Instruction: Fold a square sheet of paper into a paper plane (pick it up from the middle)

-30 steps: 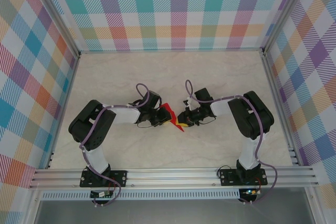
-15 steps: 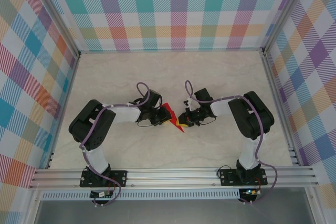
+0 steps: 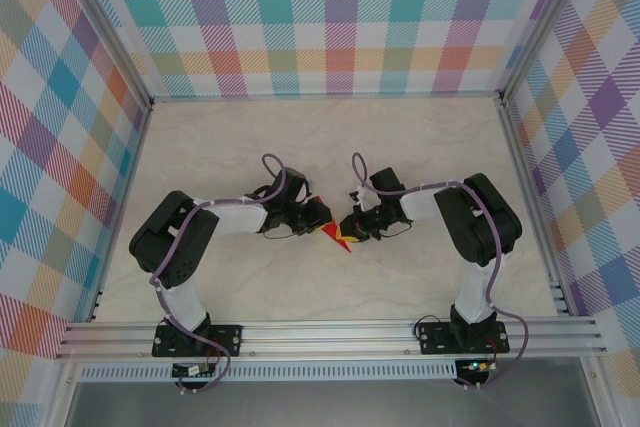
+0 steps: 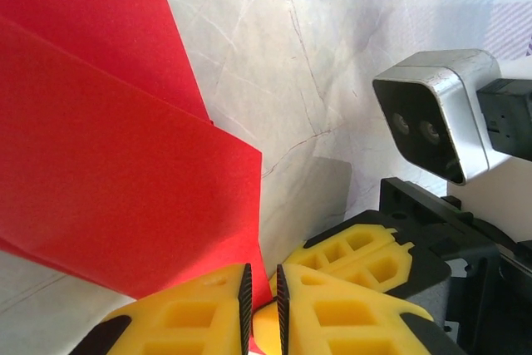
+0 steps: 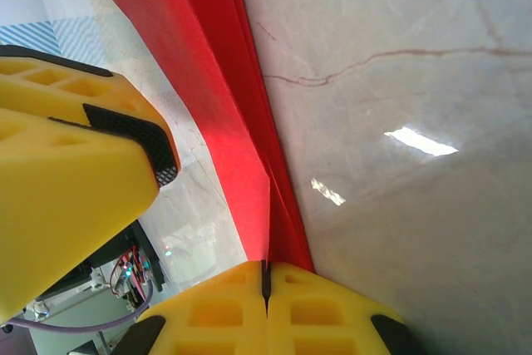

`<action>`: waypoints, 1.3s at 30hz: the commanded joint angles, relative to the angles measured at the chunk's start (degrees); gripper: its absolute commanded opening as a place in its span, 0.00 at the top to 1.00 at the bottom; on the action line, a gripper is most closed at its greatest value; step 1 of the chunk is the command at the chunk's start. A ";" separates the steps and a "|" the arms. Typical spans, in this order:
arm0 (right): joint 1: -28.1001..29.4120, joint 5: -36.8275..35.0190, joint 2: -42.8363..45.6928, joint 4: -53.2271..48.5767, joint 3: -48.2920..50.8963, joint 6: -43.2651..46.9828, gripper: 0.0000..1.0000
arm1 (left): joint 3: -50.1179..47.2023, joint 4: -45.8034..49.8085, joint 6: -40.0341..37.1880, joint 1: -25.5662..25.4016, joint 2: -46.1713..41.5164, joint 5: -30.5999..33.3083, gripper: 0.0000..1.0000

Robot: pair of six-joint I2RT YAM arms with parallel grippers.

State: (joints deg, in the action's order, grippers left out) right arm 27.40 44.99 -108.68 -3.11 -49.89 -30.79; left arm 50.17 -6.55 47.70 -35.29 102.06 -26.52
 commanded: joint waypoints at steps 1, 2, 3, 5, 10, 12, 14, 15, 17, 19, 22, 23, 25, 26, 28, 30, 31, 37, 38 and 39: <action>-0.24 -3.00 -1.81 -3.81 -0.12 0.70 1.00 | 0.76 1.29 -0.75 -0.92 1.96 0.80 0.83; -0.24 -2.98 -1.73 -3.92 -0.13 0.79 1.00 | 0.96 2.19 -0.85 -0.92 2.35 1.38 0.83; -0.24 -2.98 -1.71 -3.99 -0.20 0.80 1.00 | 1.17 2.87 -0.70 -0.88 2.59 1.87 0.84; -0.24 -2.94 -1.53 -4.22 -0.40 0.89 1.00 | 1.46 4.30 -0.70 -0.92 3.26 2.78 0.84; -0.23 -2.64 -0.32 -4.53 -0.48 1.63 0.97 | 2.49 7.93 -0.06 -0.92 4.61 5.25 0.85; -0.24 -2.46 1.12 -4.55 -0.09 2.63 0.94 | 3.14 10.21 0.18 -0.88 4.95 6.45 0.85; -0.24 -2.73 3.27 -5.48 0.51 4.60 0.89 | 3.78 12.52 0.31 -0.92 5.36 7.47 0.86; -0.17 -2.97 4.15 -5.90 0.79 5.60 0.87 | 3.99 13.22 0.45 -0.92 5.50 7.83 0.86; -0.15 -2.98 6.04 -6.64 1.43 7.65 0.83 | 4.55 14.97 0.57 -0.92 5.96 8.49 0.86; 0.02 -2.98 7.19 -7.37 1.72 9.41 0.80 | 5.17 16.06 0.72 -0.92 6.53 8.68 0.86; 0.78 -3.50 7.69 -8.78 1.17 11.56 0.77 | 5.79 16.73 0.96 -0.92 7.34 8.68 0.87; 1.26 -3.76 7.53 -9.18 0.82 12.03 0.76 | 5.88 16.83 0.97 -0.92 7.53 8.68 0.87; 2.01 -4.85 7.35 -10.04 0.11 12.69 0.76 | 5.99 17.08 0.96 -0.92 7.71 8.70 0.87; 2.31 -5.61 7.16 -10.35 -0.18 12.80 0.75 | 6.16 17.25 1.06 -0.92 7.78 8.76 0.87; 2.57 -7.15 6.61 -10.94 -0.60 12.93 0.75 | 6.15 17.27 0.91 -0.86 7.79 8.69 0.87; 2.75 -7.80 5.99 -11.33 -0.89 13.22 0.75 | 6.17 17.44 0.90 -0.90 7.87 8.66 0.88; 2.88 -7.84 5.71 -11.38 -0.92 13.34 0.75 | 6.23 17.53 0.96 -0.92 7.97 8.73 0.88; 3.02 -9.05 4.80 -11.71 -1.01 13.23 0.82 | 6.33 18.06 0.85 -0.90 7.96 9.16 0.88; 3.02 -9.66 4.61 -11.83 -1.08 13.08 0.84 | 6.38 18.14 0.91 -0.92 7.94 9.18 0.88; 3.01 -10.11 4.49 -12.04 -1.09 12.92 0.85 | 6.38 18.22 0.94 -0.92 7.92 9.28 0.88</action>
State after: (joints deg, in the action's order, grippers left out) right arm 30.13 36.53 -102.98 -13.41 -49.74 -18.81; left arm 57.28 5.96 48.40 -35.99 106.67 -22.41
